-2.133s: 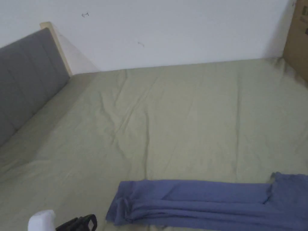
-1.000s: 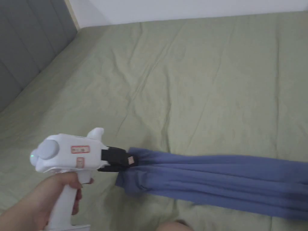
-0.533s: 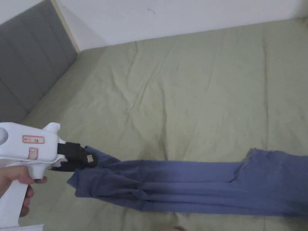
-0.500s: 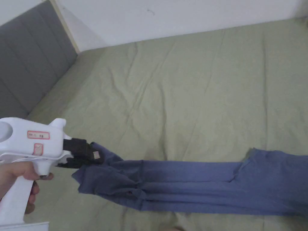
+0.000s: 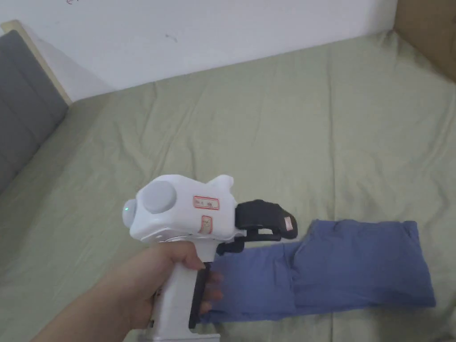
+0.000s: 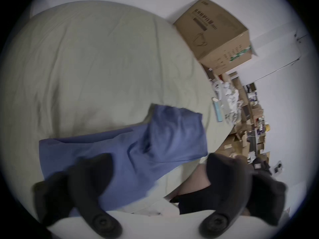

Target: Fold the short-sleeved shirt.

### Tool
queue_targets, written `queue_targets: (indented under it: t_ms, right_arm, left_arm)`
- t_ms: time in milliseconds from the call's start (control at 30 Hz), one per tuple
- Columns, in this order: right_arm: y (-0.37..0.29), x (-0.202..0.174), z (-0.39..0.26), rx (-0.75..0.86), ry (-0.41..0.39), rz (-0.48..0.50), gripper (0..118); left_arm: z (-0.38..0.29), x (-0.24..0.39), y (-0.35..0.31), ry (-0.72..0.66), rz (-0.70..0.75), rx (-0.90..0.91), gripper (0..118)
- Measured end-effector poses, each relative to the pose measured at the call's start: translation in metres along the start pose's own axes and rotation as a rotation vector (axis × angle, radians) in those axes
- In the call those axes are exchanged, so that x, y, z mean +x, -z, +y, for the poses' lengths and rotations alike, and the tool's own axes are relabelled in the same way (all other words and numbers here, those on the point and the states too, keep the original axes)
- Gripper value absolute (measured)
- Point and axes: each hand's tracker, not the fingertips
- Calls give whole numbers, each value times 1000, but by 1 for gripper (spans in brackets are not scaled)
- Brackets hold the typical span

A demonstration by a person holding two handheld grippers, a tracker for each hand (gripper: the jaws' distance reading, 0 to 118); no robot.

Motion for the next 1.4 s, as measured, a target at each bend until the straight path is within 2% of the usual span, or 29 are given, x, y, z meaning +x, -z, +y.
queue_targets:
  t_ms: [67, 167, 200, 233, 267, 367, 433, 467, 567, 600, 667, 700, 767, 800, 867, 900, 933, 1067, 1167, 1200, 1233, 1267, 1333, 1400]
  right_arm:
    - [1, 3, -4, -10, 6, -7, 0]
    - [7, 6, -11, -34, 31, 12, 0]
    - [10, 4, -13, -45, 33, 15, 0]
    - [12, 3, -14, -53, 31, 18, 0]
    - [14, 2, -14, -61, 25, 19, 0]
    - [13, -3, -14, -66, 5, 33, 0]
    - [11, -6, -13, -63, -6, 34, 0]
    - [11, -8, -13, -64, -7, 35, 0]
    - [9, -9, -12, -73, -10, 42, 0]
    - [8, -10, -12, -74, -16, 43, 0]
    - [8, -11, -11, -72, -25, 42, 0]
    - [8, -11, -11, -74, -26, 40, 0]
    - [9, -9, -13, -86, -19, 42, 0]
    - [10, -9, -14, -90, -17, 43, 0]
    - [15, -12, -14, -98, -18, 44, 0]
    - [16, -13, -14, -102, -19, 47, 0]
    - [18, -15, -14, -106, -22, 50, 0]
    - [21, -21, -12, -120, -51, 51, 0]
    - [24, -23, -12, -131, -60, 41, 0]
    - [25, -23, -11, -135, -58, 37, 0]
    - [26, -24, -10, -138, -56, 34, 0]
    - [26, -26, -10, -140, -55, 33, 0]
    - [27, -29, -8, -141, -55, 31, 0]
    - [26, -34, -7, -138, -66, 36, 0]
  left_arm:
    - [-5, -15, -20, -39, 32, 81, 105]
    - [-17, -34, -26, -58, 294, 102, 79]
    - [-20, -39, -16, -25, 346, 66, 79]
    - [-22, -42, -6, -18, 396, 15, 32]
    - [-27, -41, 10, -18, 486, -38, 2]
    - [-38, -29, 63, 53, 435, -111, 3]
    - [-41, -3, 91, 112, 488, -192, 3]
    - [-39, 8, 97, 160, 462, -188, 3]
    - [-32, 21, 71, 21, 69, -180, 3]
    - [-32, 19, 51, -8, -60, -124, 3]
    - [-34, 8, 7, 14, -121, -29, 3]
    - [-31, 1, -16, 24, -100, 11, 3]
    - [-33, -43, -55, -42, -72, 101, 4]
    - [-35, -69, -68, -84, -17, 125, 14]
    - [-35, -111, -81, -172, 104, 152, 86]
    - [-36, -135, -82, -211, 147, 128, 106]
    - [-39, -154, -82, -243, 167, 94, 106]
    - [-53, -179, -53, -389, 43, 75, 101]
    - [-56, -155, -19, -304, -59, 6, 66]
    - [-57, -139, -8, -240, -44, -10, 66]
    - [-56, -131, -5, -159, 39, -20, 27]
    - [-56, -121, -1, -92, 78, -37, 17]
    - [-55, -120, -7, -146, 44, -21, 15]
    - [-49, -151, -32, -206, 22, 24, 14]
